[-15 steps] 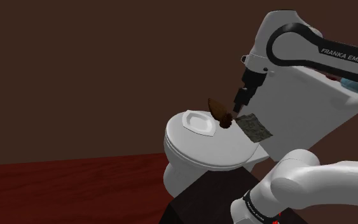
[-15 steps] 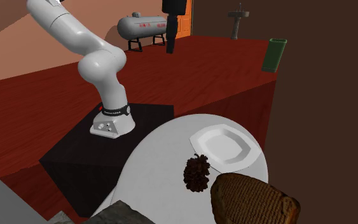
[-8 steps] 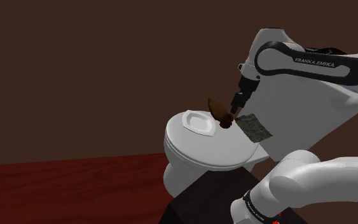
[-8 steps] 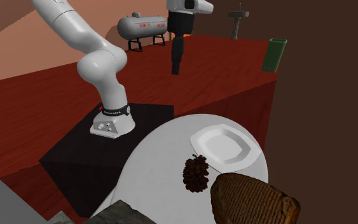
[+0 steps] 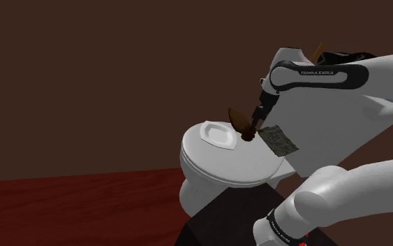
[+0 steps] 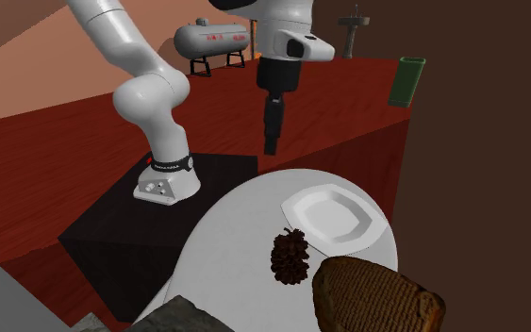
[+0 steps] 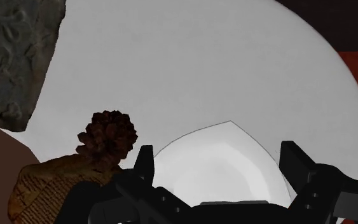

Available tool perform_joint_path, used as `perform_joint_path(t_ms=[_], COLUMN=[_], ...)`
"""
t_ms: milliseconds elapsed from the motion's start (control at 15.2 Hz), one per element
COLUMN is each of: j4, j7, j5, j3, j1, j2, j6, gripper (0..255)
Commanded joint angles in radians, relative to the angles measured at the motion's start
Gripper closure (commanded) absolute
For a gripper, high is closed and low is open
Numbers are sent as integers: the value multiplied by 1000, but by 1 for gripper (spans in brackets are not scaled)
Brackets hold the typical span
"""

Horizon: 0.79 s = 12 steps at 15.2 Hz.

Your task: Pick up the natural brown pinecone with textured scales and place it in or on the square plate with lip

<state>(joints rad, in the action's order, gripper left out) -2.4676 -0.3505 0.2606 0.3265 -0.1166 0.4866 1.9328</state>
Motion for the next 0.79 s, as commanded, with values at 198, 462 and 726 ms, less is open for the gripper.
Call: perform_joint_path(t_ms=[198, 462, 726], j4=[57, 120, 202], j7=[-86, -170, -273], j5=[-2, -42, -124], j3=[91, 159, 210], j1=[-13, -19, -32], j2=[-161, -306, -464], j6=[128, 223, 302], gripper=[0, 0, 0])
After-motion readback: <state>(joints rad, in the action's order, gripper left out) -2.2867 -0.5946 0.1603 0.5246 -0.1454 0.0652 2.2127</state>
